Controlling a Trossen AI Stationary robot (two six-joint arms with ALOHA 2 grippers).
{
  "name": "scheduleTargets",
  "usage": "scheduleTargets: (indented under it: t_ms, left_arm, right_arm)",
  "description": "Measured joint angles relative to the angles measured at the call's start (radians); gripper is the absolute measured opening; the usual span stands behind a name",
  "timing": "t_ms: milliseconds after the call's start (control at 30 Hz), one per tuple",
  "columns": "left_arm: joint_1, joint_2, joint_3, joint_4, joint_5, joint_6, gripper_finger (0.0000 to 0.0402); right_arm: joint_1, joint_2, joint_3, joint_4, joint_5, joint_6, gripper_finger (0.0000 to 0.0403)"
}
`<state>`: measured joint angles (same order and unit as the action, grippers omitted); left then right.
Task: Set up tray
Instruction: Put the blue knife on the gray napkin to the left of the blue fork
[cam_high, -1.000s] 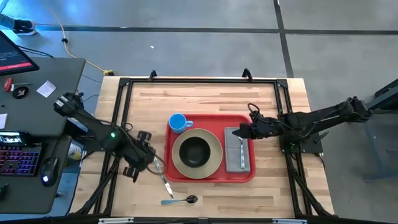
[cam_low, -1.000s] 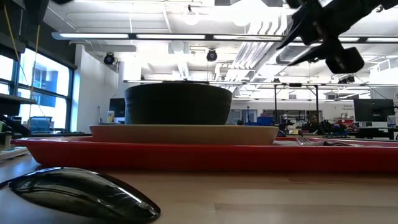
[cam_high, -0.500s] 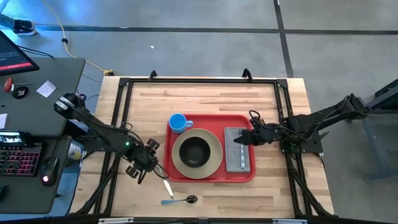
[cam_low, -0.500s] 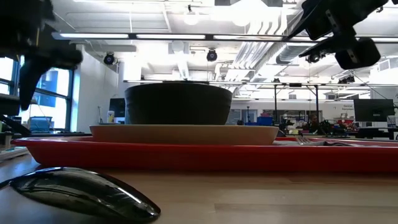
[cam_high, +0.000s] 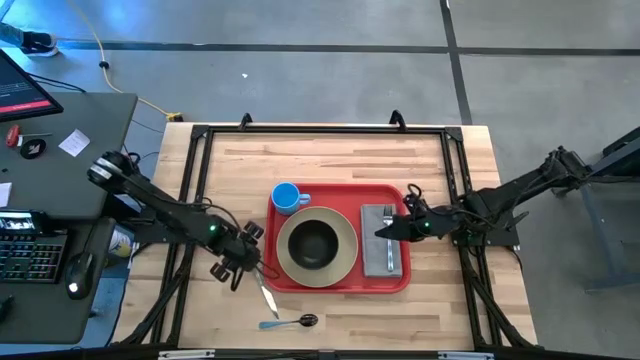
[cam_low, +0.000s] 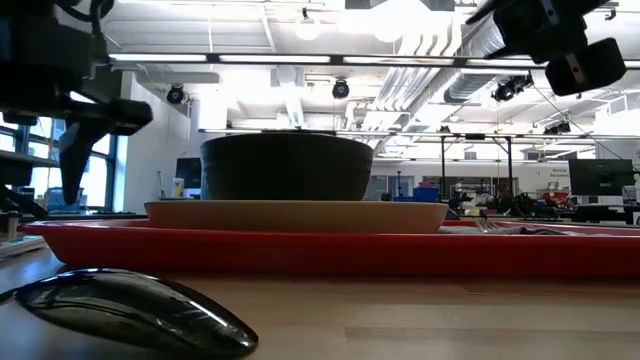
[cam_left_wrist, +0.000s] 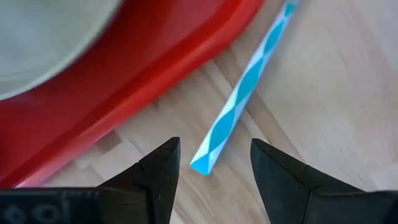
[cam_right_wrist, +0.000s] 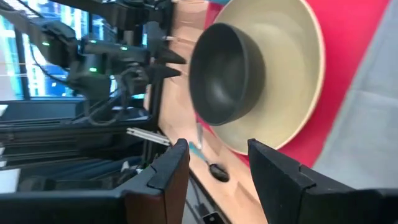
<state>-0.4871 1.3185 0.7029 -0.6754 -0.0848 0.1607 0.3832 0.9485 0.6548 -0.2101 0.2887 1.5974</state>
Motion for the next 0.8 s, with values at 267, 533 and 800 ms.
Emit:
scheduleTargets:
  t_ms: [267,533,800]
  left_arm:
    - [0.011,0.108,0.000,0.024,0.029,0.095,0.0227]
    - [0.012,0.176,0.006,0.046,0.051,0.097,0.0227]
    - [0.011,0.175,0.017,0.014,0.106,0.088,0.0155]
  right_arm:
    - [0.000,0.000,0.000,0.060,-0.002,0.007,0.0156]
    - [0.000,0.000,0.000,0.074,-0.003,0.007,0.0156]
    - [0.000,0.000,0.000,0.073,-0.003,-0.001,0.0156]
